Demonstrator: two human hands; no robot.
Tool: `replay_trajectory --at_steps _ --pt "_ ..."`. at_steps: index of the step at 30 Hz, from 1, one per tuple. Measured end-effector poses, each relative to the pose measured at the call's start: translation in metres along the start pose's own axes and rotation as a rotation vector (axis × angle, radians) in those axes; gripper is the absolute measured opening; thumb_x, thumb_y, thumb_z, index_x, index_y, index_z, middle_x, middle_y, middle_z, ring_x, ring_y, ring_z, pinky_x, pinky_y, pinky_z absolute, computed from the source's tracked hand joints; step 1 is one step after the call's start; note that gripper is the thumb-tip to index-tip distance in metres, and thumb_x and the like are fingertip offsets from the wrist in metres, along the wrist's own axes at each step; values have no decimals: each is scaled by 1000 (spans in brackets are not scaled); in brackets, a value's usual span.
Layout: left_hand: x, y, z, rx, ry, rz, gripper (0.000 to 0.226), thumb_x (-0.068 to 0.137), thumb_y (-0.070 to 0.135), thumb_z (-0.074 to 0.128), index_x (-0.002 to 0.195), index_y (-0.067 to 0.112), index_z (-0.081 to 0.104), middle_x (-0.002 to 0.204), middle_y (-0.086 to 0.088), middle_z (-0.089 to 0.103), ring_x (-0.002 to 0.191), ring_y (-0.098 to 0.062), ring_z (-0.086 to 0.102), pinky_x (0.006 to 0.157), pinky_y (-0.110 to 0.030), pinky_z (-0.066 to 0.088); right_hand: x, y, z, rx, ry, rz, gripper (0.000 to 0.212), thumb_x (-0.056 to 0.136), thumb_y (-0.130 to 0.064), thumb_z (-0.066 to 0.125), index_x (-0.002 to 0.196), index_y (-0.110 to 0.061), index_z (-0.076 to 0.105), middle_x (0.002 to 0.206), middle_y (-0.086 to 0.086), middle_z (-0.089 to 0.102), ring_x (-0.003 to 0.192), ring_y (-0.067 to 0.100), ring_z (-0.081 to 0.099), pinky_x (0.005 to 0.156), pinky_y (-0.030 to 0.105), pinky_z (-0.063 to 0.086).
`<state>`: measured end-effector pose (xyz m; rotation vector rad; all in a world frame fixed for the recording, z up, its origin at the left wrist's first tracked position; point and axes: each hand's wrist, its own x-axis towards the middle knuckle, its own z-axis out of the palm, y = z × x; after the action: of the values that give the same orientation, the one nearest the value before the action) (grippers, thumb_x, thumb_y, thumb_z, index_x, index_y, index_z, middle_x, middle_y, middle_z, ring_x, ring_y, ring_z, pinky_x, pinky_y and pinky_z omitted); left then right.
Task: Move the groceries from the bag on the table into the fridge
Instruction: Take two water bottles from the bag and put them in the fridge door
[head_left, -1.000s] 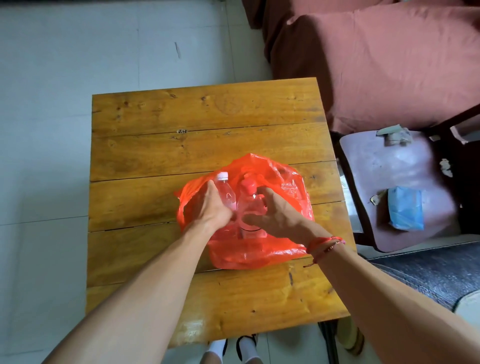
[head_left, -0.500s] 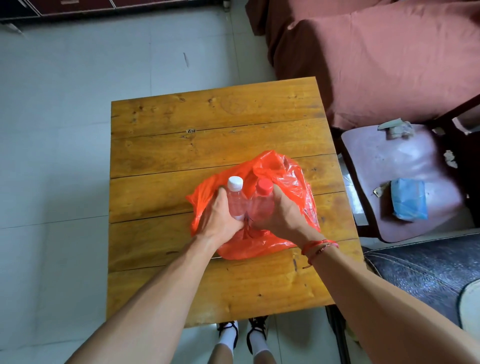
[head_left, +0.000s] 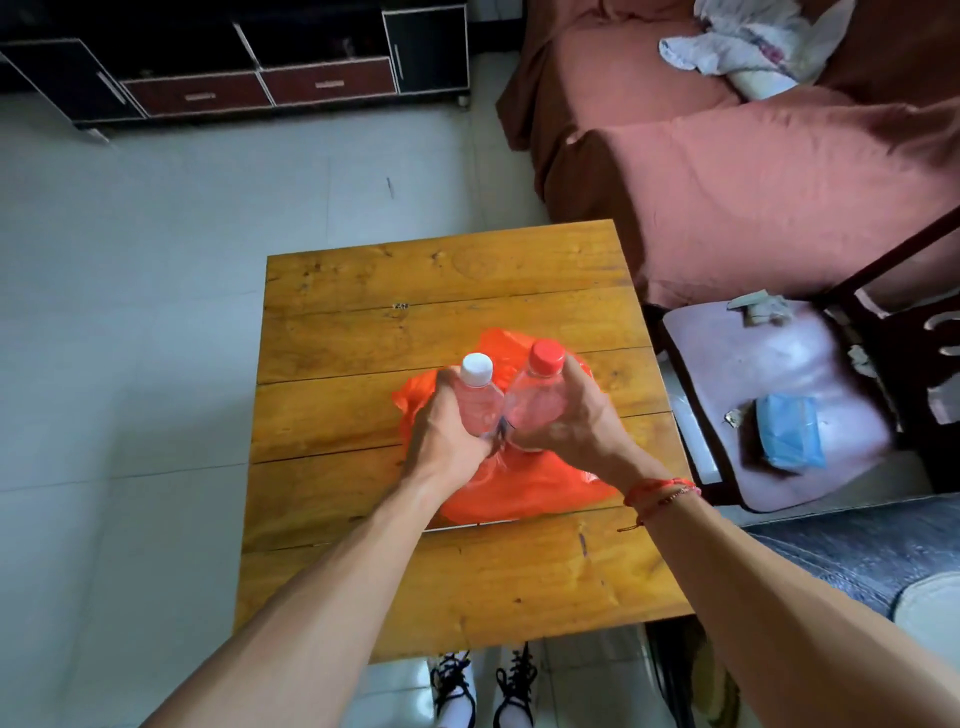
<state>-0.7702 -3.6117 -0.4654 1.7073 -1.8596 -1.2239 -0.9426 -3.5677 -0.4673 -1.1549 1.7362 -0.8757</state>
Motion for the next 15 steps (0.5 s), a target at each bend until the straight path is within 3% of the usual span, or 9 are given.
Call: replay_trajectory --at_steps 3,6,9,12,15 --pt "-8 30 -24 -69 25 21 72 67 19 87 123 25 42 87 25 58 87 -9 58 60 -10 37 -5 -37 -18 26 28 -43 71 50 -31 86 114 -23 57 99 5 69 90 34 66 74 50 57" --pt "-15 61 -51 -123 50 77 68 63 20 90 116 31 48 85 23 62 80 -7 61 59 -3 40 -11 -77 -38 -2 70 -103 68 50 -37 84 112 -28 58 97 3 69 90 34 66 78 54 56" --pt "-20 90 -80 -200 78 158 67 56 19 92 107 39 53 93 13 68 84 -11 67 68 -14 51 -19 -117 -61 -7 128 -157 64 48 -37 83 107 -33 59 92 -1 69 90 33 66 81 54 56" --pt "-26 121 -114 -264 89 240 66 54 20 93 107 37 57 98 5 71 90 -17 70 80 -37 59 -29 -157 -85 -7 168 -200 64 46 -38 83 107 -34 61 92 -3 70 87 24 68 84 50 57" --pt "-36 155 -149 -284 92 333 71 55 16 94 114 33 58 102 3 70 94 -17 68 82 -40 59 -41 -196 -106 -13 205 -236 66 44 -41 83 107 -33 64 95 -3 72 90 19 70 85 45 59"
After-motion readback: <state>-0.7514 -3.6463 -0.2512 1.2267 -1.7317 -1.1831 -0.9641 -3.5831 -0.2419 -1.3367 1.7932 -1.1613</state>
